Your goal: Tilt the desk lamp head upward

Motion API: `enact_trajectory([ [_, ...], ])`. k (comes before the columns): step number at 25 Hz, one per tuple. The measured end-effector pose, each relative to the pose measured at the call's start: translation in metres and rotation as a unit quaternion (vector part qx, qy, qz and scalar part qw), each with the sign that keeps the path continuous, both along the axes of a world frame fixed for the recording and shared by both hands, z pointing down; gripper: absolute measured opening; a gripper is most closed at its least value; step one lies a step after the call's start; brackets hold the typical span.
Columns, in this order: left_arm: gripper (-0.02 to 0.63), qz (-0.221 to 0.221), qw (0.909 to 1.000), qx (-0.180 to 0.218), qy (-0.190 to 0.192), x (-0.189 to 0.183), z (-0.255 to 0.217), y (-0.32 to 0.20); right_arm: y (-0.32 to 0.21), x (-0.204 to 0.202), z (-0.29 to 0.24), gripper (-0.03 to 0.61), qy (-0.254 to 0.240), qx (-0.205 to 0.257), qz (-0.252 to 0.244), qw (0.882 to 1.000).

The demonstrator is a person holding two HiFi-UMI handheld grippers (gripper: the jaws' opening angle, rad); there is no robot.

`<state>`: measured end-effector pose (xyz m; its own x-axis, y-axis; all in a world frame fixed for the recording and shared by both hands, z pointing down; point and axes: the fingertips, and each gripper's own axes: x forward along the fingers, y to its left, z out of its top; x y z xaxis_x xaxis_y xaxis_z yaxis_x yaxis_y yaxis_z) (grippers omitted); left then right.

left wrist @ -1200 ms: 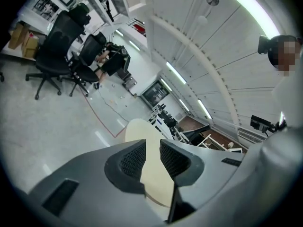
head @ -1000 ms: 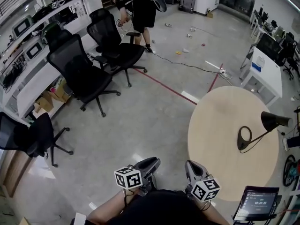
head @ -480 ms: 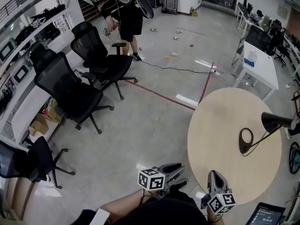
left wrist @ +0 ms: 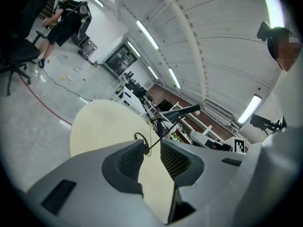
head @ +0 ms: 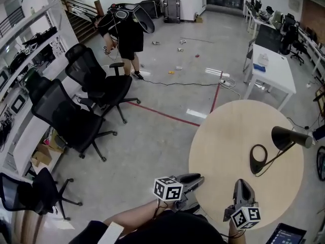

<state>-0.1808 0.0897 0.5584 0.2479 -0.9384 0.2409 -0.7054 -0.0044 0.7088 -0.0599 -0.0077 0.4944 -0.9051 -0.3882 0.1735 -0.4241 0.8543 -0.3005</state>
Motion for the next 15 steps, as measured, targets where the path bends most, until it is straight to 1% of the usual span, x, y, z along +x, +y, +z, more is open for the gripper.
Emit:
enact_trajectory([
  [5, 0.098, 0.027, 0.9991, 0.026, -0.017, -0.008, -0.017, -0.061, -0.056, -0.007, -0.033, 0.002, -0.023, 0.042, 0.011, 0.999],
  [7, 0.098, 0.046, 0.998, 0.036, -0.024, -0.007, -0.027, -0.081, -0.068, 0.0, -0.052, 0.002, -0.028, 0.067, 0.028, 0.997],
  [9, 0.098, 0.078, 0.9955, 0.046, -0.026, 0.001, -0.037, -0.097, -0.072, 0.018, -0.074, 0.002, -0.026, 0.091, 0.065, 0.993],
  [11, 0.098, 0.108, 0.9924, 0.054, -0.022, 0.011, -0.047, -0.118, -0.081, 0.041, -0.097, 0.002, -0.028, 0.116, 0.111, 0.987],
  [13, 0.098, 0.13, 0.9895, 0.063, -0.01, 0.018, -0.056, -0.147, -0.099, 0.061, -0.118, 0.01, -0.032, 0.14, 0.152, 0.978],
  [15, 0.098, 0.154, 0.9854, 0.072, 0.011, 0.021, -0.063, -0.177, -0.113, 0.073, -0.135, 0.035, -0.033, 0.156, 0.18, 0.971],
])
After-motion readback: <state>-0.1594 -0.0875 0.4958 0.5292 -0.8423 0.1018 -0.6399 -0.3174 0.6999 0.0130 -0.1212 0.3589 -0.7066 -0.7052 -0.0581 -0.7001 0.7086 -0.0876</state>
